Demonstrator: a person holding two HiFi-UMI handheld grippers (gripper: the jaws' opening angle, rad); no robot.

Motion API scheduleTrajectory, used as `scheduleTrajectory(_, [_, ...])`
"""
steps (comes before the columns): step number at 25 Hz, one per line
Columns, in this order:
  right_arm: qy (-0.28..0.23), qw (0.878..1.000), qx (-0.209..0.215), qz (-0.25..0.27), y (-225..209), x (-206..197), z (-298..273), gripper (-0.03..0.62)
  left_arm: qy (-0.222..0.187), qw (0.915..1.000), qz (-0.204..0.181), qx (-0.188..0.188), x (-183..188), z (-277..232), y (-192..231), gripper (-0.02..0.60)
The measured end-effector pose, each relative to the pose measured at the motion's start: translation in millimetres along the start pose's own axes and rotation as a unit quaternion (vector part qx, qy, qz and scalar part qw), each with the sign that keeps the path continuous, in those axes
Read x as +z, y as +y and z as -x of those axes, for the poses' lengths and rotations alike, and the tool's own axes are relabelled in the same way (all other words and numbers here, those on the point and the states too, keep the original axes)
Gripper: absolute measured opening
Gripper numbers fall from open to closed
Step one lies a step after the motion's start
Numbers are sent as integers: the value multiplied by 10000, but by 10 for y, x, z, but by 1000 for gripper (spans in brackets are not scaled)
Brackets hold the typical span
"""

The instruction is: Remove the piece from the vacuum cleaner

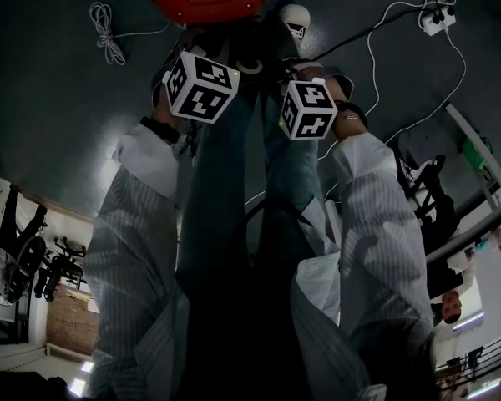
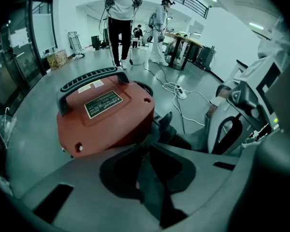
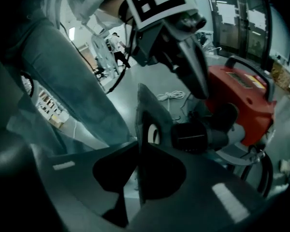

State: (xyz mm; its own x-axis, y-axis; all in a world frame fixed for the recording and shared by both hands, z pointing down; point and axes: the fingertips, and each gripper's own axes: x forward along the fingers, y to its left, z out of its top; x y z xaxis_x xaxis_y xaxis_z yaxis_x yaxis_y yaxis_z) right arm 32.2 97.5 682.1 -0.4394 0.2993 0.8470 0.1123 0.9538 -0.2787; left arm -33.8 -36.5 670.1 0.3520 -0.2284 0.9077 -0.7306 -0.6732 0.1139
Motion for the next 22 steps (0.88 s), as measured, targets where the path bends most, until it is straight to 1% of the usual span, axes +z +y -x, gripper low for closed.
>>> scheduleTrajectory(2, [70,9999,124,51,196,-71,-63,23,-10,10000,-3,-2,-7,-11,-11,57])
scheduleTrajectory(4, [-10,9997,33,-255,287,-87,-71,23,-57,9999,100,-22,1,-11,-5,57])
scheduleTrajectory(7, [-240,9965,-234,-763,235,-18,38,23,-202,9989,416,-32,61,72,40,57])
scheduleTrajectory(9, [-413,9931,-431,-1012,174,47,185,23,-482,9969,618,64,169,236,86,57])
scheduleTrajectory(11, [-593,9879,-656,-1273,115,120,385,23,-924,9922,796,272,308,516,159,57])
scheduleTrajectory(13, [-805,9802,-890,-1573,78,230,654,23,-1352,9838,1021,582,415,915,272,57])
scheduleTrajectory(14, [-918,9757,-1011,-1715,72,300,820,23,-1554,9783,1144,751,466,1152,335,57])
scheduleTrajectory(18, [-1356,9554,-1542,-2123,59,655,1621,23,-2275,9499,1612,1411,679,2175,521,57])
scheduleTrajectory(20, [-1635,9423,-1795,-2304,78,910,2064,23,-2558,9366,1722,1663,783,2698,522,57])
scheduleTrajectory(22, [-1943,9264,-1988,-2541,153,1206,2505,23,-2803,9258,1776,1812,868,3204,452,57])
